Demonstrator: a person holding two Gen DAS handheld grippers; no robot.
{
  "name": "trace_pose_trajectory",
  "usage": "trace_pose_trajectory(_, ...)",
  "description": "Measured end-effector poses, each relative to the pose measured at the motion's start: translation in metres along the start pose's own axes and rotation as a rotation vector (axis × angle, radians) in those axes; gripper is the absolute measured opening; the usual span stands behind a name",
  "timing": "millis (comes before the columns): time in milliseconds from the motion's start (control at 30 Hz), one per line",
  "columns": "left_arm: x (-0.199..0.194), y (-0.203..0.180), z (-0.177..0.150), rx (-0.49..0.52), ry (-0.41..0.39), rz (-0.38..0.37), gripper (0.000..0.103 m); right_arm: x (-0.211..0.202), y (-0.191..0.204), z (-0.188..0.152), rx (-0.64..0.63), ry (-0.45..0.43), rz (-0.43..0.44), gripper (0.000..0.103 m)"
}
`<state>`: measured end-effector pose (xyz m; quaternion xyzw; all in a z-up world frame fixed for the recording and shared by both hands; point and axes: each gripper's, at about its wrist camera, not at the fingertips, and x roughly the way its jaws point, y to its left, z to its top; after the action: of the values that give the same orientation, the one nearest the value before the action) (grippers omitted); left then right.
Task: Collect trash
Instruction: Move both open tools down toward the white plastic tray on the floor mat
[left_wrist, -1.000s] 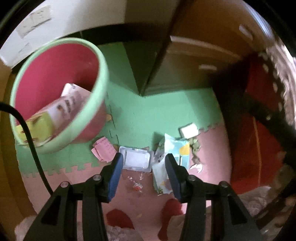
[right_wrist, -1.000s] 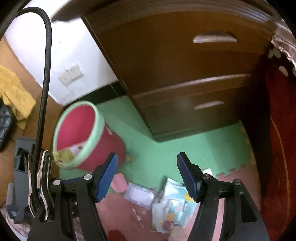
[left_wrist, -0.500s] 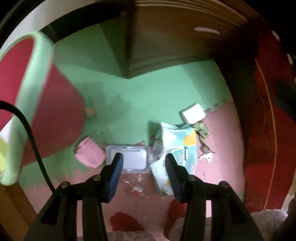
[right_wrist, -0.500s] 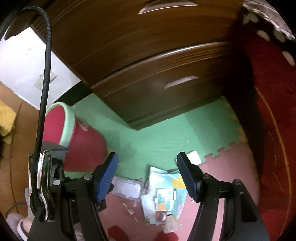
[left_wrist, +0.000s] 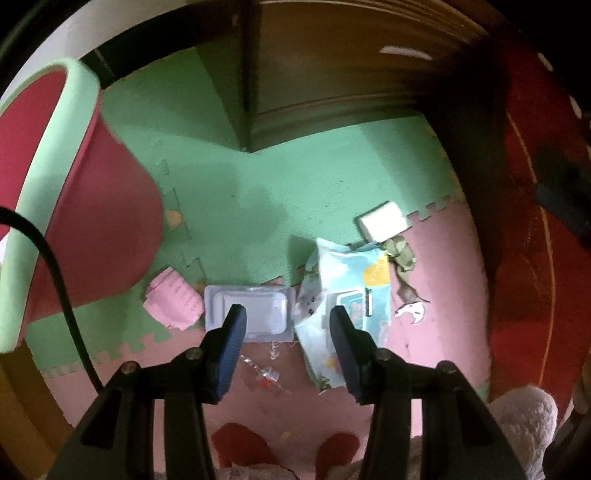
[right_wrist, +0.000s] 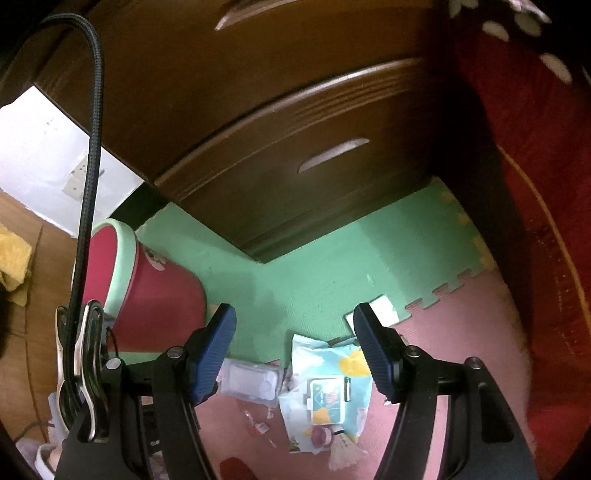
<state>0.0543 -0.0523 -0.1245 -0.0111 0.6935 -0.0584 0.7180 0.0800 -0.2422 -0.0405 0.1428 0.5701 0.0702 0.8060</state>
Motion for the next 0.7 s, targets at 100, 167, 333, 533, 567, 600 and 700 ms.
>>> trace_pose_trajectory(100, 0.007, 0.005, -0.003, -0.041, 0.024, 0.000, 0.049, 0.008, -0.011, -0.005, 0.035, 0.013, 0.020, 0.068)
trace_pose_trajectory(167, 0.013, 0.007, -0.001, -0.065, 0.035, -0.011, 0.049, 0.013, -0.019, -0.009, 0.052, 0.013, 0.020, 0.068)
trace_pose_trajectory(333, 0.038, 0.002, 0.000, -0.047, 0.056, 0.022, 0.049, 0.028, -0.044, -0.025, 0.144, 0.019, 0.024, 0.068)
trace_pose_trajectory(533, 0.075, 0.004, -0.008, -0.063, 0.126, 0.014, 0.049, 0.045, -0.065, -0.044, 0.216, 0.045, 0.019, 0.068)
trace_pose_trajectory(567, 0.079, 0.006, -0.011, -0.079, 0.136, 0.014, 0.049, 0.047, -0.066, -0.046, 0.213, 0.047, 0.016, 0.068)
trace_pose_trajectory(600, 0.085, 0.010, -0.015, -0.103, 0.154, 0.011, 0.049, 0.049, -0.067, -0.048, 0.210, 0.049, 0.012, 0.068)
trace_pose_trajectory(700, 0.098, 0.021, -0.021, -0.183, 0.204, -0.016, 0.058, 0.057, -0.068, -0.052, 0.207, 0.070, 0.017, 0.068)
